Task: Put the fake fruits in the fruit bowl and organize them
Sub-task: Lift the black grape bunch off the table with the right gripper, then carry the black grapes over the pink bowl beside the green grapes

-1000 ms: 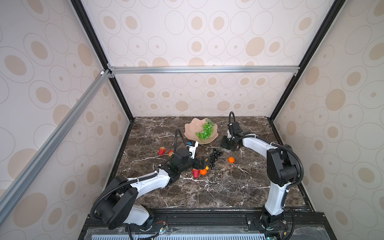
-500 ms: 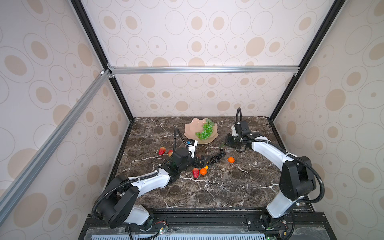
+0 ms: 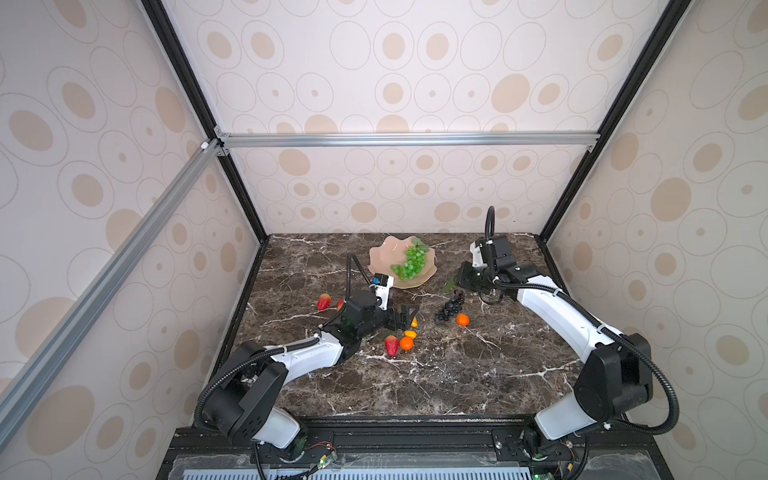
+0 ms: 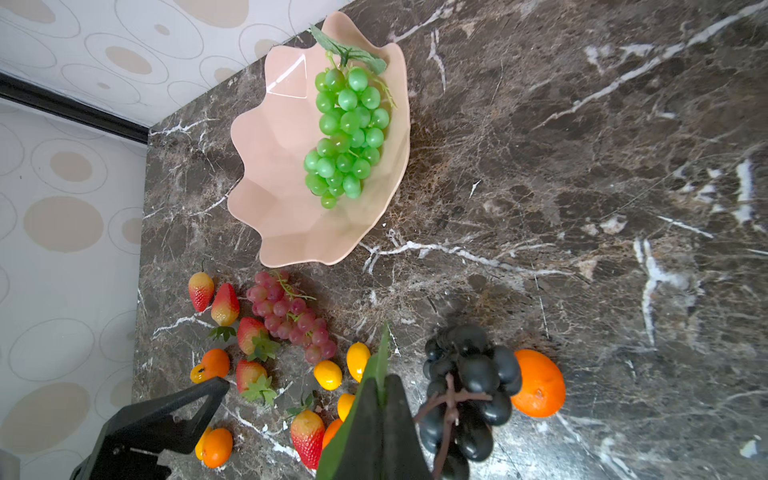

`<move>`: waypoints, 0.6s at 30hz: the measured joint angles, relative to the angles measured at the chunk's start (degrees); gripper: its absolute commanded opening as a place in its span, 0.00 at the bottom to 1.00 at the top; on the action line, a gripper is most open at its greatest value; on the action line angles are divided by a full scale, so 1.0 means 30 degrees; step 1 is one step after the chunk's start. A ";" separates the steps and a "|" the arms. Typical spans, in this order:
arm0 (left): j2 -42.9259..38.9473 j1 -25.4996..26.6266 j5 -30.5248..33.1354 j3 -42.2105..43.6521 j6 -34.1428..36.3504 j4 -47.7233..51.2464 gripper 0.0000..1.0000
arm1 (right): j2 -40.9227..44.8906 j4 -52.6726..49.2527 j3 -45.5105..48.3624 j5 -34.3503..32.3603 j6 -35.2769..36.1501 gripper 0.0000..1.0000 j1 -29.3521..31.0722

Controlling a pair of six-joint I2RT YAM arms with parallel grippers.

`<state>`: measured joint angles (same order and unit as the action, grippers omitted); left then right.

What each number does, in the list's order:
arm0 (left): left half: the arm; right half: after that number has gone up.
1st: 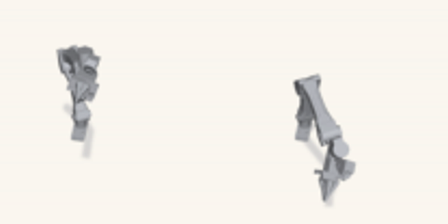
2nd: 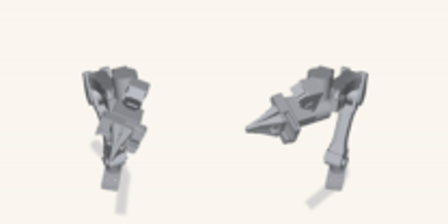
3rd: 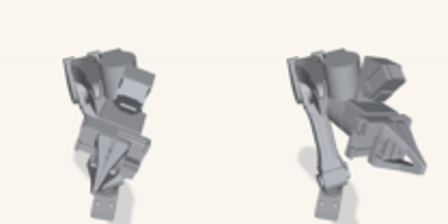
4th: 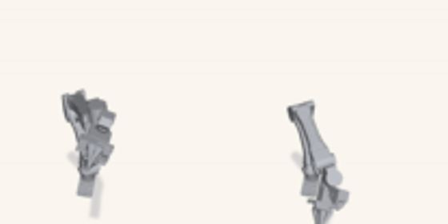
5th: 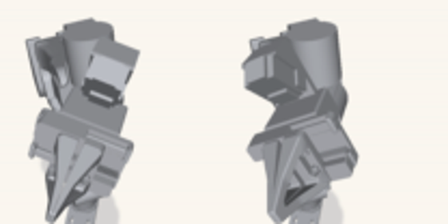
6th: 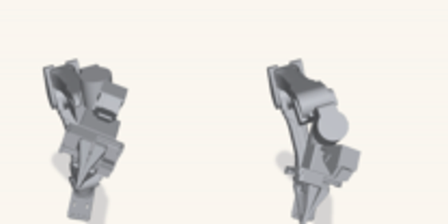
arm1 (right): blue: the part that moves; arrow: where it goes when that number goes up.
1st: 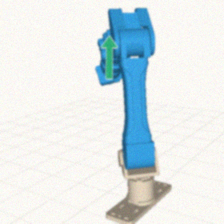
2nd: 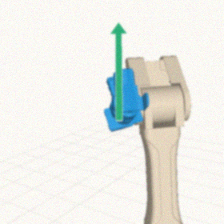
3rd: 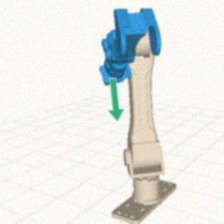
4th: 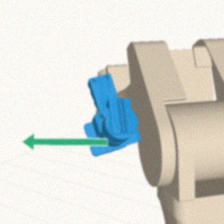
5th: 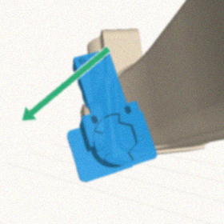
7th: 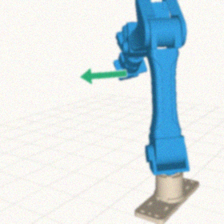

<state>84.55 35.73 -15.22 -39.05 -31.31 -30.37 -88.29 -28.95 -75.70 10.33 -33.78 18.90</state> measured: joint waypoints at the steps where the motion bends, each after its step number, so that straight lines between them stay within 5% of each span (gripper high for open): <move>1: 0.0000 -0.0153 -0.0044 -0.0022 -0.0051 -0.0066 0.98 | 0.0051 -0.0087 -0.0219 -0.0015 0.0000 0.00 0.0000; 18: 0.1239 -0.2761 -0.0758 -0.2506 -0.0291 -0.0153 0.98 | -0.1800 -0.1275 -0.8247 0.0058 0.0437 0.00 0.0036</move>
<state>88.27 27.44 -17.50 -46.57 -32.18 -30.83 -93.69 -32.77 -100.44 10.50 -32.47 19.00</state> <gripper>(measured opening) 0.981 0.042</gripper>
